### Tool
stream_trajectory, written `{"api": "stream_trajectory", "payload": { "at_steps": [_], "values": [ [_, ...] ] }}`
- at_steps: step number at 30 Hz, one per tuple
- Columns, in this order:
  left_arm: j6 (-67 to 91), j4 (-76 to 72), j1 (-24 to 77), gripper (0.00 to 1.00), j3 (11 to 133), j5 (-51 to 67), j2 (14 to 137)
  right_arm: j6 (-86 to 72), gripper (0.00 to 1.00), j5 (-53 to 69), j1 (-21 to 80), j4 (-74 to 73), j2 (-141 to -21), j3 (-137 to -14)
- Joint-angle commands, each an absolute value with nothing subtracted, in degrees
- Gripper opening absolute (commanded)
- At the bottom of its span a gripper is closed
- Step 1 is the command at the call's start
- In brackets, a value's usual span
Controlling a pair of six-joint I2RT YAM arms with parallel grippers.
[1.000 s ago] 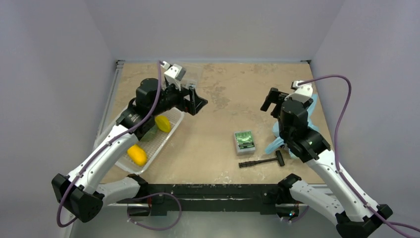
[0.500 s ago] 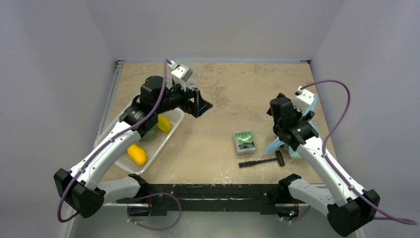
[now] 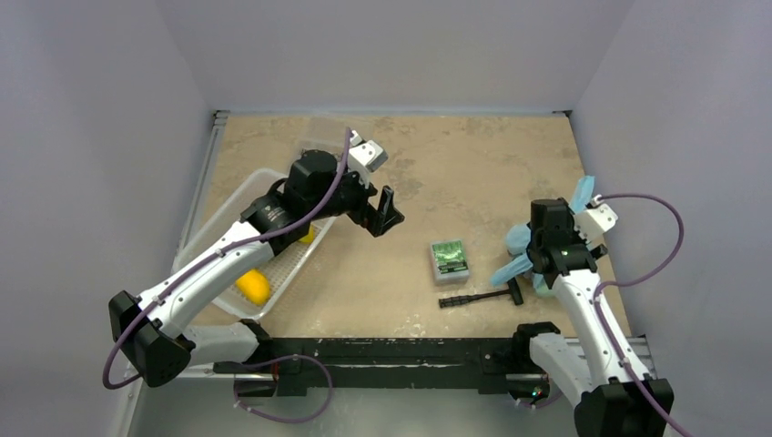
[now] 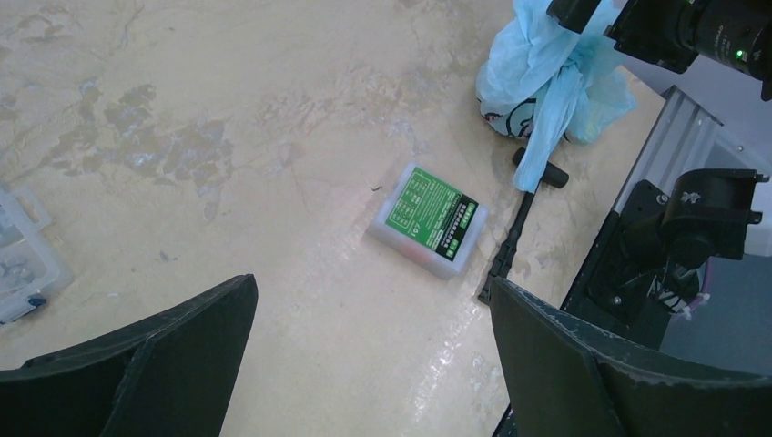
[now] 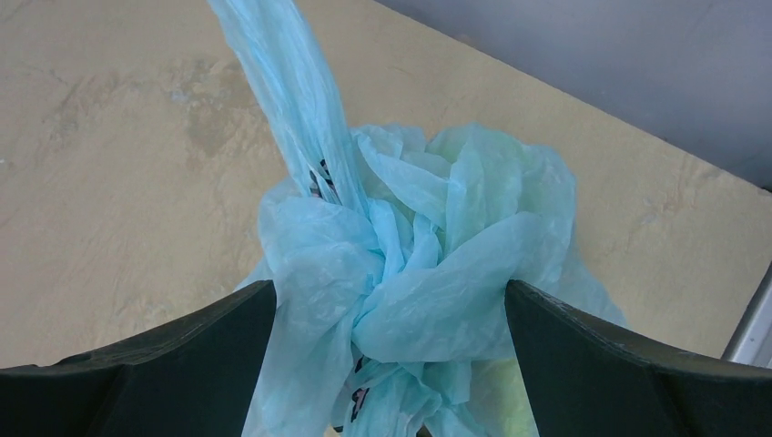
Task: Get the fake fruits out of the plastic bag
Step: Pick up the plastic bag at the center of the board.
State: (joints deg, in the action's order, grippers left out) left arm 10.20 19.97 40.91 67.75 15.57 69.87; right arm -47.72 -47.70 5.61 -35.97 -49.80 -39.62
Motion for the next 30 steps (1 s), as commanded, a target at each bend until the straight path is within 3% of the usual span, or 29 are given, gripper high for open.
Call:
{"api": "stream_trajectory", "payload": {
  "at_steps": [1,4,8,12,14,19,25,30],
  "values": [
    [7.5,20.4,42.7,0.99,70.6,13.5,70.0,-52.2,0.99,-43.9,4.1,-31.4,-49.9,-37.5],
    [7.3,20.8,43.3,0.99,70.8,13.2,70.2,-51.2,0.95,-40.6,3.9,-25.9,-51.2,-35.3],
    [6.8,21.2,43.7,0.98,71.0,12.2,70.4,-46.8,0.64,-36.8,3.9,-17.8,-53.6,-34.2],
    [6.8,21.3,43.8,0.98,71.1,11.5,70.4,-38.1,0.22,-31.6,4.0,-10.2,-56.5,-36.0],
    [6.8,21.3,43.8,0.97,71.2,11.3,70.9,-34.4,0.1,-30.1,4.0,-9.3,-58.7,-38.4],
    [7.2,22.3,43.8,0.96,72.2,11.9,72.2,-25.2,0.0,-20.0,4.0,-4.1,-61.7,-42.8],
    [6.6,24.0,43.8,0.96,73.1,11.2,71.8,-20.6,0.0,-10.5,6.2,-4.0,-66.1,-51.4],
    [5.9,23.5,43.7,0.94,72.4,9.0,69.4,-21.6,0.0,-10.9,15.8,-5.5,-68.9,-58.1]
  ]
}}
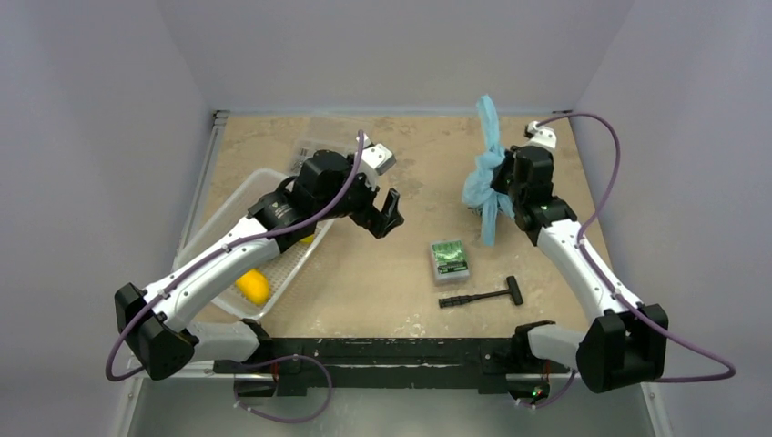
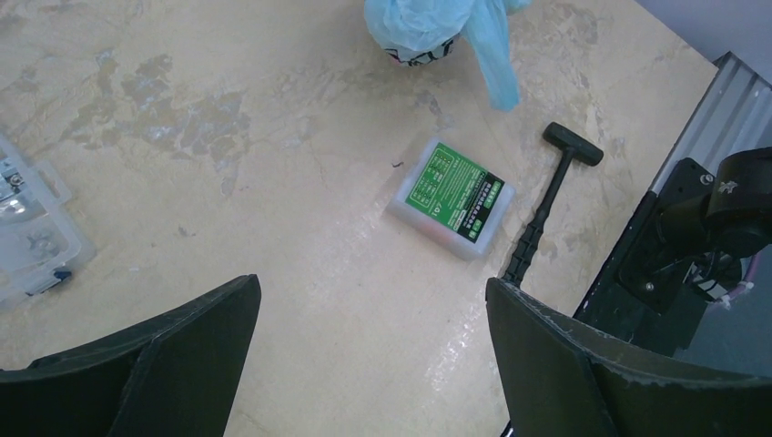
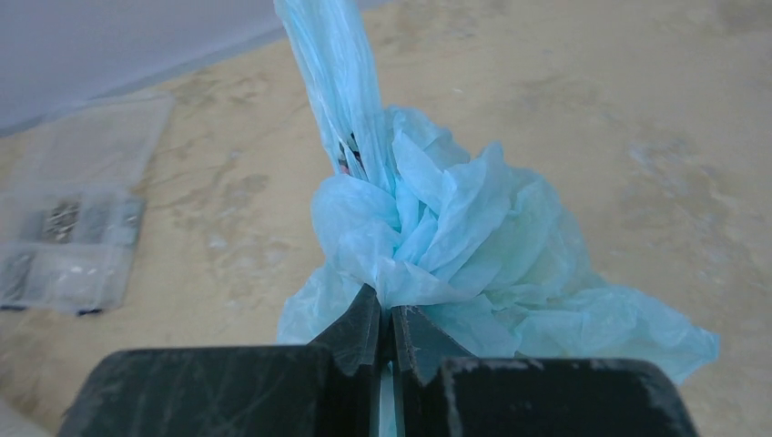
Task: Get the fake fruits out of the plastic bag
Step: Pick up the plastic bag at the center of the board, then place the plastic bag at the center of the board.
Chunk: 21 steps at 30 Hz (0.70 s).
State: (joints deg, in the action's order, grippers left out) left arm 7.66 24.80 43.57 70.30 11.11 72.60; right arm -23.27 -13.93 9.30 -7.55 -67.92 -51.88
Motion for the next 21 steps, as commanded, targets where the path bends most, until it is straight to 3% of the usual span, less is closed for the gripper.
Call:
{"api": "stream_trajectory", "payload": {
  "at_steps": [1,10,20,21],
  "values": [
    [5.7,23.1,43.7,0.94,72.0,8.3,68.8,-22.8,0.0,-10.4,17.3,-5.9,-69.6,-59.4],
    [4.2,18.9,43.7,0.94,67.7,0.6,61.7,-38.3,0.0,-5.4,32.6,-0.5,-71.5,-58.5],
    [1.9,21.4,43.7,0.94,69.2,4.0,63.4,-46.8,0.0,-10.9,44.2,5.8,-74.9,-50.6],
    [1.9,21.5,43.7,0.94,69.4,4.0,63.8,-46.4,0.06,-10.5,44.2,5.8,-75.2,-50.2]
  ]
}}
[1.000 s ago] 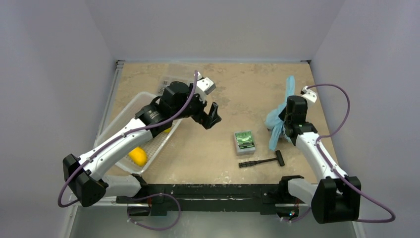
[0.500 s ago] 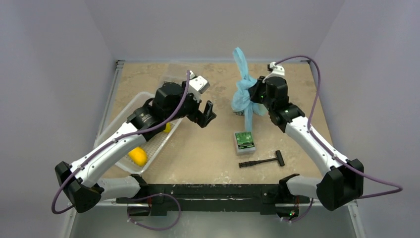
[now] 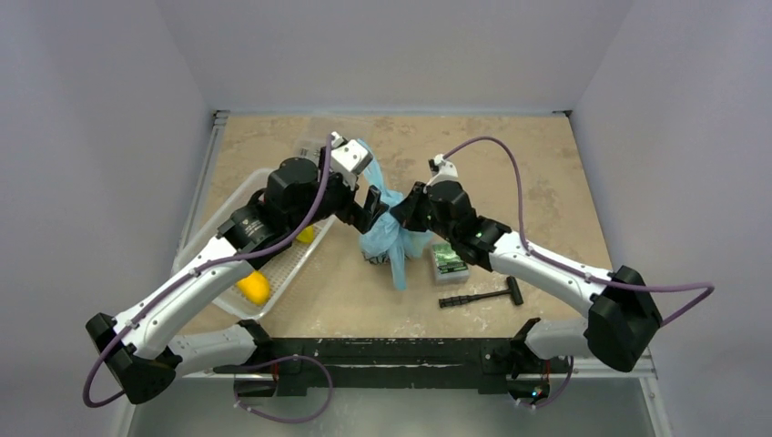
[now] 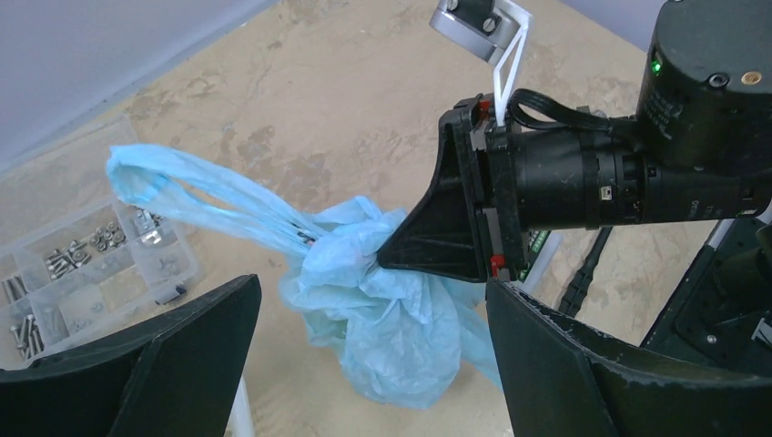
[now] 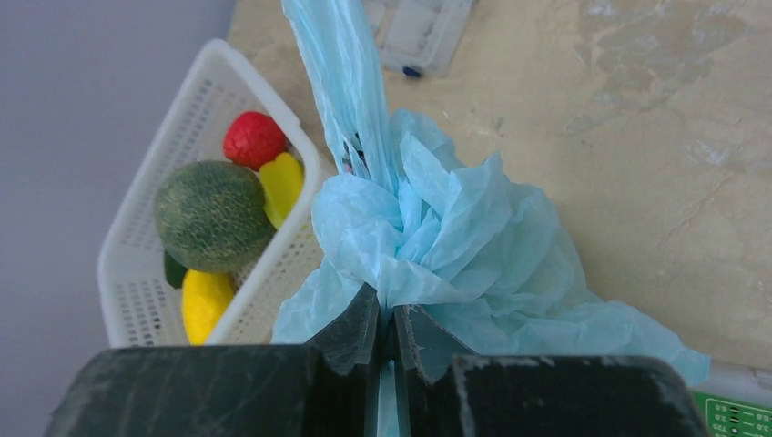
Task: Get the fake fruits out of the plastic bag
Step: Place the plastic bag at the center of the board, then untie the plastic bag at the center of the board.
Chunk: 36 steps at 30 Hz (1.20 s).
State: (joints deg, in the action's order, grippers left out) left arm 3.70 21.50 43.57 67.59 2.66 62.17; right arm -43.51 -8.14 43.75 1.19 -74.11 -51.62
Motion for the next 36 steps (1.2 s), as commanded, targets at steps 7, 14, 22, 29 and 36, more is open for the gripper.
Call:
{"api": "stream_trajectory", "payload": {
  "at_steps": [7,14,22,29,36],
  "values": [
    [1.5,23.5,43.7,0.94,71.0,3.5,66.8,-43.2,0.54,-8.8,44.2,2.7,-71.9,-48.3],
    [0.7,24.3,43.7,0.89,71.4,1.0,68.9,-39.7,0.69,-13.5,44.0,-2.2,-65.2,-46.9],
    [9.9,41.7,43.8,0.67,84.2,-7.8,81.1,-42.3,0.58,-5.1,43.2,3.4,-62.8,-42.4],
    [9.6,38.7,43.8,0.71,82.1,-7.4,78.3,-39.8,0.62,5.6,43.4,8.3,-71.2,-42.0],
    [4.7,34.7,45.4,0.82,77.9,-11.3,73.4,-40.8,0.69,6.3,43.8,12.2,-74.5,-40.8]
  ]
}}
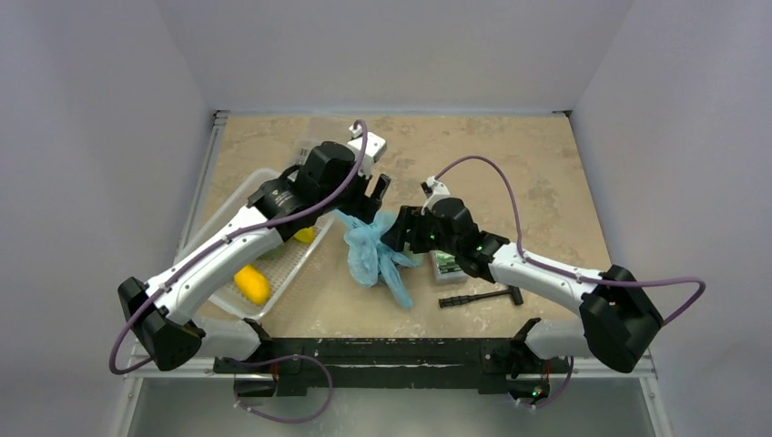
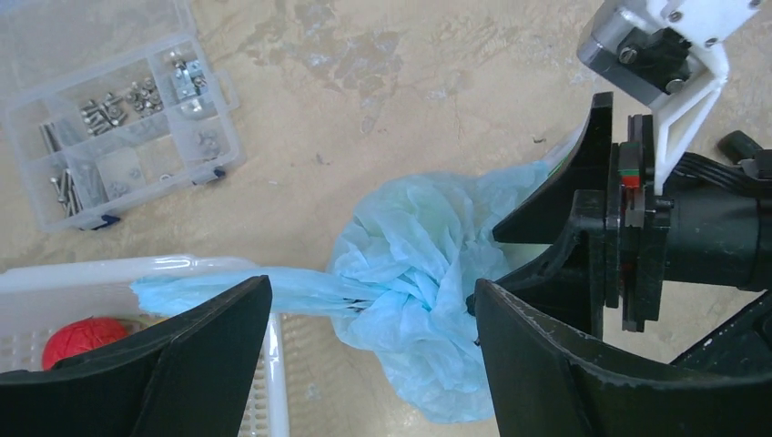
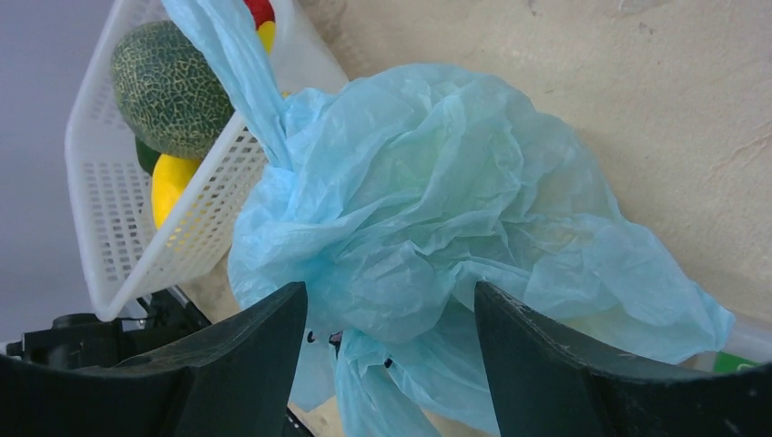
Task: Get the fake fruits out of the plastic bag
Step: Untie the plastic bag at the center of the board.
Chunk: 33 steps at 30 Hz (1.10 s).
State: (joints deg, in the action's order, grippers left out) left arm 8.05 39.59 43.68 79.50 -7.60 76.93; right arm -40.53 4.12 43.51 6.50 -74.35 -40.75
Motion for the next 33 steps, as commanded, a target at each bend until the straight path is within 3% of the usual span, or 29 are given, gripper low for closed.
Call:
{"api": "stream_trajectory", "payload": {
  "at_steps": [1,4,10,15,24,29,32,33],
  "values": [
    [2.8,36.7,46.8,0.84,79.2,-13.7,73.4,-41.4,0.7,6.6,43.9,12.7,-74.6,-40.5],
    [0.3,41.7,50.7,0.89,82.0,-16.3,72.3,-42.1,0.74,6.9,44.4,14.2,-74.2,-39.4],
    [-1.0,30.1,51.1,0.9,64.0,-7.1,65.4,-41.0,0.79,4.5,44.5,13.0,-71.0,-39.8],
    [-0.5,34.2,51.4,0.74,68.5,-6.0,71.6,-41.2,0.8,4.0,44.5,12.8,-68.5,-38.5],
    [-0.7,34.2,51.4,0.8,69.0,-9.9,70.6,-44.0,0.83,1.6,45.1,17.4,-71.2,-37.0],
    [-4.1,35.3,51.3,0.67,68.6,-9.7,70.8,-45.2,0.79,2.1,45.6,18.1,-76.1,-39.4],
    [-4.0,36.0,51.3,0.66,68.9,-6.7,71.8,-46.9,0.66,3.1,45.9,21.1,-77.1,-38.8],
    [-4.0,36.1,51.4,0.66,68.8,-5.7,72.1,-47.5,0.58,3.1,45.9,21.1,-77.1,-38.8]
  ]
}}
